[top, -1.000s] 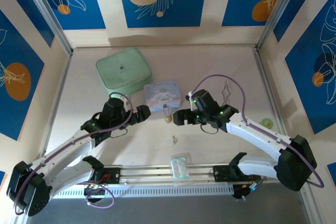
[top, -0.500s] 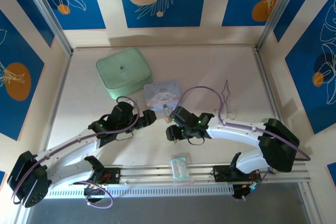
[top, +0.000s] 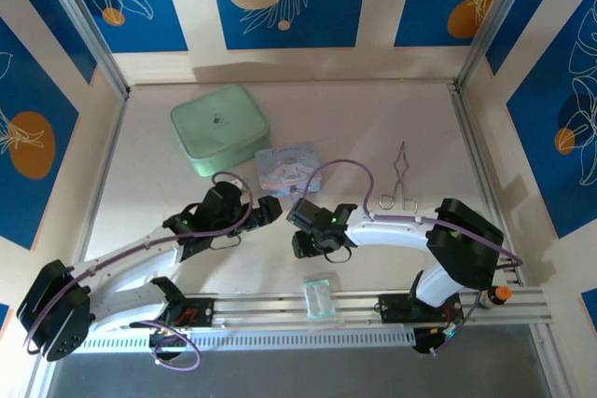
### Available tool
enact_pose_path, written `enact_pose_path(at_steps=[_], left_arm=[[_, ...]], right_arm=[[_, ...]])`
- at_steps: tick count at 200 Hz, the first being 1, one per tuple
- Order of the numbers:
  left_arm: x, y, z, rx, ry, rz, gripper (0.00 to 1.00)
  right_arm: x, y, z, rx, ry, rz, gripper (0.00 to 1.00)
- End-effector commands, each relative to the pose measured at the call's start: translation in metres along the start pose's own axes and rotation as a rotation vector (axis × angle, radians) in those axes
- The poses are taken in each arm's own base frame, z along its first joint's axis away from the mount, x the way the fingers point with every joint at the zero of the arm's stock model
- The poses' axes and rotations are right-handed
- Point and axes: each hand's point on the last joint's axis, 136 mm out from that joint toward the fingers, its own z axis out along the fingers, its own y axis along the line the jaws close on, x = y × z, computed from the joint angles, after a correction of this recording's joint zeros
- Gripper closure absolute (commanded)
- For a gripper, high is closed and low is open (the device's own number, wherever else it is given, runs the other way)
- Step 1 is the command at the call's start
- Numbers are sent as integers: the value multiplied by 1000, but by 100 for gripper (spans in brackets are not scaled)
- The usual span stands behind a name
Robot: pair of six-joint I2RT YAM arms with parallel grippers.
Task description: Unlock the padlock with the key
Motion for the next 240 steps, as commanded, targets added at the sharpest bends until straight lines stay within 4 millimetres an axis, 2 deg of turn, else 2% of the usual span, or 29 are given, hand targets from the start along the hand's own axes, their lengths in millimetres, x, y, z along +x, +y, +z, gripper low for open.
enact_pose_path(at_steps=[1, 57, 77, 113, 124, 135, 143, 207, 240], left_arm=[[5, 2, 5, 3, 9, -10, 2], [5, 3, 8, 3, 7, -19, 2], [6, 5, 9, -2, 11, -22, 2], [7, 9, 11, -20, 12, -31, 2], [7, 10, 11, -22, 12, -35, 2], [8, 11, 11, -23, 13, -39, 2], [7, 10, 11, -21, 10, -43, 2], [8, 11, 16, -22, 16, -34, 4], [7, -5, 18, 74, -8, 1, 13]], right_arm=[[5, -10, 0, 96, 15, 5, 56], [12, -13, 8, 121, 26, -1, 56], [11, -8, 12, 93, 24, -8, 57], [14, -9, 18, 89, 45, -4, 68], [18, -10, 19, 86, 55, -4, 76], [20, -11, 20, 82, 61, -2, 78], [21, -10, 20, 73, 62, -6, 84], [18, -4, 19, -77, 33, -22, 98], [9, -1, 9, -228, -5, 9, 99]])
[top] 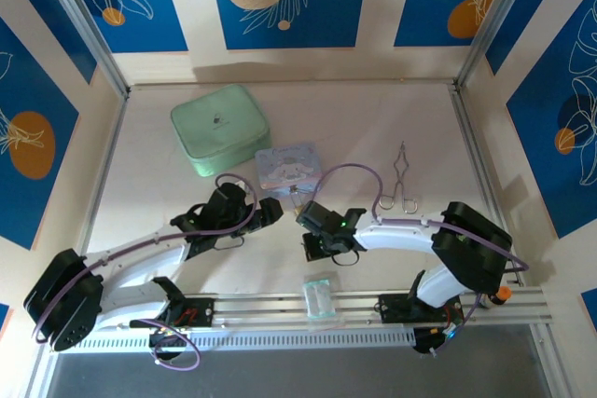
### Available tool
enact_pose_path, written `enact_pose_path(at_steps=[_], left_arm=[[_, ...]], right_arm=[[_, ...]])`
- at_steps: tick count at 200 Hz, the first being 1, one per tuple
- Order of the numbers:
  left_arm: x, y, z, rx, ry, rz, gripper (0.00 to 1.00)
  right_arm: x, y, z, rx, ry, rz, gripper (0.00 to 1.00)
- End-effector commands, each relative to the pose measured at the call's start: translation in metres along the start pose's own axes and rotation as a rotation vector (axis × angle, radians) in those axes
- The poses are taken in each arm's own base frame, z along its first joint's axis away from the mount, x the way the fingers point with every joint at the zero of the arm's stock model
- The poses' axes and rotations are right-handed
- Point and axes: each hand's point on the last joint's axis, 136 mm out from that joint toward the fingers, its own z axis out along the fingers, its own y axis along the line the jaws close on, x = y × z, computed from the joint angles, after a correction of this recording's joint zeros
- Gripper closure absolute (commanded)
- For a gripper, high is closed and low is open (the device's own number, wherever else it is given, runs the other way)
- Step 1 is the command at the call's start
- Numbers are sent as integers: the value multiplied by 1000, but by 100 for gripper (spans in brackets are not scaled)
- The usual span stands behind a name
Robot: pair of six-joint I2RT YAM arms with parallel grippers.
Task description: Unlock the padlock with the key
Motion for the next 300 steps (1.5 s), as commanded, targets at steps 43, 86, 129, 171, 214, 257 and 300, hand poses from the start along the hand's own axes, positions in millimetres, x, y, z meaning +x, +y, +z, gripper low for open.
enact_pose_path(at_steps=[43, 86, 129, 171, 214, 257, 300], left_arm=[[3, -44, 6, 230, -64, 94, 26], [18, -74, 22, 267, 17, 168, 34], [10, -68, 28, 229, -63, 7, 58], [18, -72, 39, 230, -15, -4, 62], [27, -71, 48, 251, 12, -34, 59], [15, -39, 37, 138, -95, -146, 54], [13, -63, 33, 220, -82, -92, 47]], right_arm=[[-18, 28, -21, -341, -55, 30, 99], [-34, 32, -38, -436, -102, 88, 99], [-43, 24, -53, -491, -175, 191, 100], [-46, 20, -66, -515, -216, 206, 100], [-47, 19, -65, -520, -214, 212, 100], [-44, 14, -59, -490, -195, 219, 100], [-45, 20, -57, -488, -178, 203, 100]])
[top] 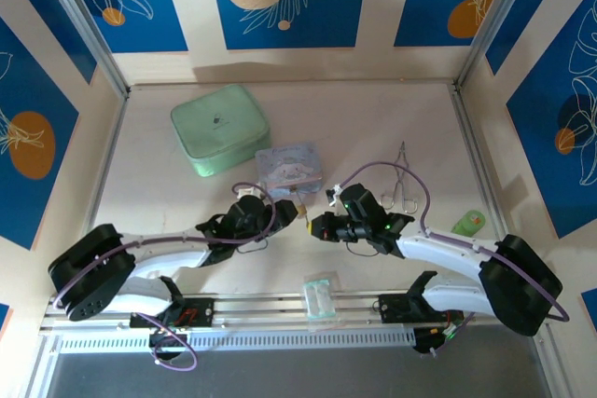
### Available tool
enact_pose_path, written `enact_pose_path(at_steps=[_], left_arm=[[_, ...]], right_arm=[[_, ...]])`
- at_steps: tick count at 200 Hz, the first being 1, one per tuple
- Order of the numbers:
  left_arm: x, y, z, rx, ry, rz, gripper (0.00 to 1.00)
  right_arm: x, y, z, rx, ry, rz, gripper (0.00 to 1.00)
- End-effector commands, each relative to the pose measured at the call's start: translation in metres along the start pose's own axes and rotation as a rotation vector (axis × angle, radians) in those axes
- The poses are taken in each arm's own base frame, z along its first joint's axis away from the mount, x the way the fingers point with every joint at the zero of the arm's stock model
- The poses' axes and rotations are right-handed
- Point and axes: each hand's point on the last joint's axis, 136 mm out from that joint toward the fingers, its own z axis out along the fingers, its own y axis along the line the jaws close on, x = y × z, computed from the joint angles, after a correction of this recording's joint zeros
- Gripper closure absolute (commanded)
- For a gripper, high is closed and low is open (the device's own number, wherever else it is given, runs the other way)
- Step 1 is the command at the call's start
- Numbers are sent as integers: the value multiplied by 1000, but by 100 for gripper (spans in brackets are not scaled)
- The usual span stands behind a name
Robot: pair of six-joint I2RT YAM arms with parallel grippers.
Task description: Unlock the padlock with the key
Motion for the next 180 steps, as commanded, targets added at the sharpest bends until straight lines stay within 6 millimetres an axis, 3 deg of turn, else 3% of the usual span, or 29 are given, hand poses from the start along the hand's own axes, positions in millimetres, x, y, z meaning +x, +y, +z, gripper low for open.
enact_pose_path(at_steps=[1, 28, 93, 136, 152, 167, 180], left_arm=[[1, -17, 3, 46, 10, 22, 47], [13, -33, 15, 94, 67, 53, 50], [33, -37, 33, 112, 159, 63, 58], [34, -22, 31, 59, 155, 52, 89], [35, -23, 30, 58, 161, 67, 91], [36, -22, 29, 57, 165, 72, 100], [35, -24, 29, 61, 164, 75, 100]], right_arm=[[3, 4, 2, -5, 31, -5, 100], [1, 7, 3, -10, 28, -13, 100], [-12, 8, -2, -14, 6, -8, 100], [-16, 7, -2, -28, -9, 18, 100], [-17, 8, -2, -28, -8, 11, 100], [-19, 10, -3, -35, -10, 9, 100], [-19, 12, -3, -42, -14, 10, 100]])
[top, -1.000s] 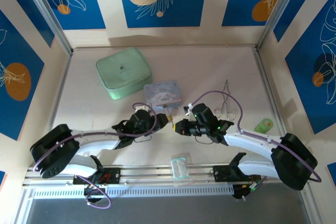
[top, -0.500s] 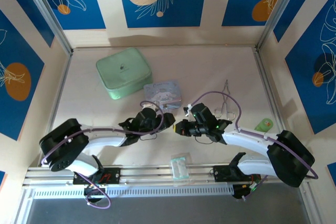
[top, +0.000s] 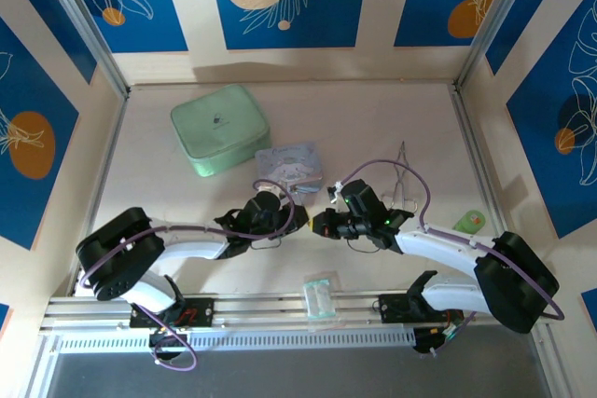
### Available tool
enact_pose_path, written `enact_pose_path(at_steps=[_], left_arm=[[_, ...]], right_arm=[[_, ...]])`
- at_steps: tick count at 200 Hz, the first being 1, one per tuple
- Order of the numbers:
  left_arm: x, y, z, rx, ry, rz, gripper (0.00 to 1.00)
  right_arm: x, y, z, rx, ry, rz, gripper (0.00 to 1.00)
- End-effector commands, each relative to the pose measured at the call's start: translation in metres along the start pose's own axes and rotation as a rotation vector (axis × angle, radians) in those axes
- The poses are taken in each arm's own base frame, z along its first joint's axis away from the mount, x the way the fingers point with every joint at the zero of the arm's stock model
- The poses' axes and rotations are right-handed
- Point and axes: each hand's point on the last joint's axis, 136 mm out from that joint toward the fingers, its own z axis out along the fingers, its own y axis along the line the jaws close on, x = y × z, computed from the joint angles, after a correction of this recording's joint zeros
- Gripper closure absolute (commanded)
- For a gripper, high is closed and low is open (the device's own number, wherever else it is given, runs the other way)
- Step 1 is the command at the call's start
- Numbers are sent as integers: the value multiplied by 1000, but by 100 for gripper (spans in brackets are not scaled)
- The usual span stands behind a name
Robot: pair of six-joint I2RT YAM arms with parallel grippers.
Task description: Unlock the padlock with the key
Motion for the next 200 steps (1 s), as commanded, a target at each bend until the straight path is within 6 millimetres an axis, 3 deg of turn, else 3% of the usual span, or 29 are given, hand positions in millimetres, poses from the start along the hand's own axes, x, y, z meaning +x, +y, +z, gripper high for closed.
enact_pose_path(at_steps=[1, 20, 44, 54, 57, 94, 130, 157, 200], left_arm=[[7, -7, -2, 21, 31, 22, 100], [6, -11, -4, 36, 22, 28, 100], [-7, -20, -13, 95, -49, 11, 100], [-13, -26, -18, 123, -76, 10, 100], [-15, -27, -19, 129, -85, 10, 100], [-31, -51, -35, 269, -165, -24, 100], [-33, -78, -46, 366, -155, -49, 100], [-41, -86, -61, 395, -195, -61, 100], [-53, -97, -87, 410, -268, -32, 100]], right_arm=[[-11, 17, -3, -51, -23, -20, 100], [-12, 19, -5, -64, -35, -16, 92], [-21, 22, -17, -109, -104, 23, 39], [-27, 23, -26, -135, -150, 57, 5], [-29, 24, -29, -143, -162, 63, 0], [-50, 54, -58, -327, -232, 66, 1], [-61, 80, -75, -482, -261, 35, 5], [-62, 87, -77, -514, -242, 17, 20], [-58, 96, -68, -597, -173, 21, 36]])
